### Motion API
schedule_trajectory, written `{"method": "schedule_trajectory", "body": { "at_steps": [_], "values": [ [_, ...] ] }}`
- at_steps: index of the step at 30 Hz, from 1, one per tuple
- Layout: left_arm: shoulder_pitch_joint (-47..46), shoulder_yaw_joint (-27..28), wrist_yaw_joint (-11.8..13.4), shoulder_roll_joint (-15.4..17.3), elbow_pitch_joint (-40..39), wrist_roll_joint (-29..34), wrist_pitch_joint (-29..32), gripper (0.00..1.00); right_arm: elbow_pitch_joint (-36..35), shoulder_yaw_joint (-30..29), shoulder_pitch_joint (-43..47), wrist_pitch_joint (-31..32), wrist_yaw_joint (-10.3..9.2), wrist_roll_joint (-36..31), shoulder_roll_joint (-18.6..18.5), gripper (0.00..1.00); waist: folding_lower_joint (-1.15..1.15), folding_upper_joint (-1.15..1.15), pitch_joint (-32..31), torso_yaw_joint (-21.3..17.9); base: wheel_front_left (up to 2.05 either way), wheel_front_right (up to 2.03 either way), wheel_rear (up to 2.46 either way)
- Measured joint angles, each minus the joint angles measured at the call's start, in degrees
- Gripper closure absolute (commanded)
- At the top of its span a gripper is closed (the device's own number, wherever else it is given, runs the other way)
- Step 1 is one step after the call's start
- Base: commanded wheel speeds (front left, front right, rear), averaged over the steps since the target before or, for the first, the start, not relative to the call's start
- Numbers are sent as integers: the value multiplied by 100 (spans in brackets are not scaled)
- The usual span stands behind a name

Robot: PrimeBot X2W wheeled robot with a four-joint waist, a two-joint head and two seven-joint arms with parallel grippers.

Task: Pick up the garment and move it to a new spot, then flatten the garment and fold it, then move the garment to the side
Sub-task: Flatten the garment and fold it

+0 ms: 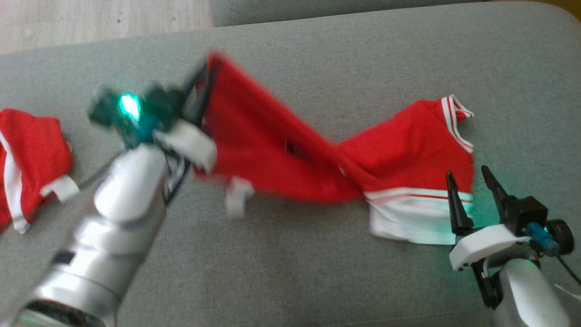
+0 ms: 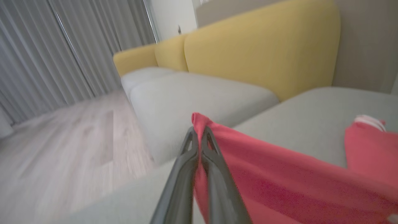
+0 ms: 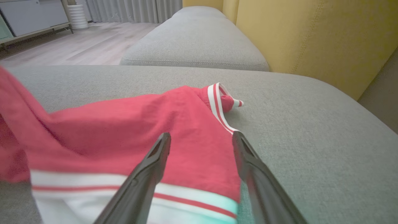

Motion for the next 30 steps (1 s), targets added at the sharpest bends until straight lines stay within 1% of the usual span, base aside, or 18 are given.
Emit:
{"method": "schedule_trajectory", "body": {
  "at_steps": [3, 8, 11, 13, 15, 18, 20, 21, 22, 23, 24, 26, 30],
  "values": [
    [-258, 193, 23, 124, -539, 243, -15, 100, 54, -27, -1, 0, 0, 0, 93, 0, 0, 0, 15, -48, 0, 0, 0],
    [-242, 419, 14, 185, -754, 409, -31, 100, 118, -63, -5, 0, 0, 0, 147, 0, 0, 0, 2, -54, 0, 0, 0],
    [-38, 563, -20, 241, -1074, 465, -32, 100, 120, -69, -5, 0, 0, 1, 236, 0, 0, 0, -36, -20, 0, 0, 0],
    [351, 667, -21, 304, -1266, 505, -32, 100, 121, -73, -4, 0, 0, 2, 263, 0, 0, 0, -73, 13, 0, 0, 0],
    [961, 749, -36, 390, -1449, 580, -32, 100, 121, -109, -1, 0, 0, 36, 263, 0, -1, 0, -107, 61, 0, 0, 0],
    [1995, 950, -34, 405, -1571, 579, -31, 100, 119, -156, 6, 0, 0, 41, 263, 0, -1, 0, -156, 141, 0, 0, 0],
    [2591, 1116, -26, 350, -1597, 570, -31, 100, 120, -160, 8, 0, 0, 41, 263, 0, -1, 0, -197, 179, 0, 0, 0],
    [2822, 1172, -15, 319, -1595, 571, -30, 94, 120, -165, 9, 0, 0, 41, 263, 0, -1, 0, -213, 197, 0, 0, 0],
    [3014, 1245, -11, 272, -1578, 572, -30, 73, 121, -166, 12, 0, 0, 41, 263, 0, -1, 0, -233, 211, 0, 0, 0],
    [3163, 1314, 35, 224, -1535, 602, -30, 35, 122, -161, 12, 0, 0, 41, 263, 0, -1, 0, -256, 222, 0, 0, 0],
    [3267, 1377, 123, 176, -1440, 647, -31, 0, 122, -156, 13, 0, 0, 42, 263, 0, -1, 0, -281, 231, 0, 0, 0],
    [3443, 1626, 369, 70, -1322, 701, -30, 0, 121, -148, 24, 0, 0, 63, 263, 0, -1, 0, -339, 243, 0, 0, 0],
    [3684, 2038, 805, -9, -1300, 881, -30, 0, 60, -74, 75, 0, 0, 155, 274, 0, -1, 0, -472, 256, 0, 0, 0]
  ]
}}
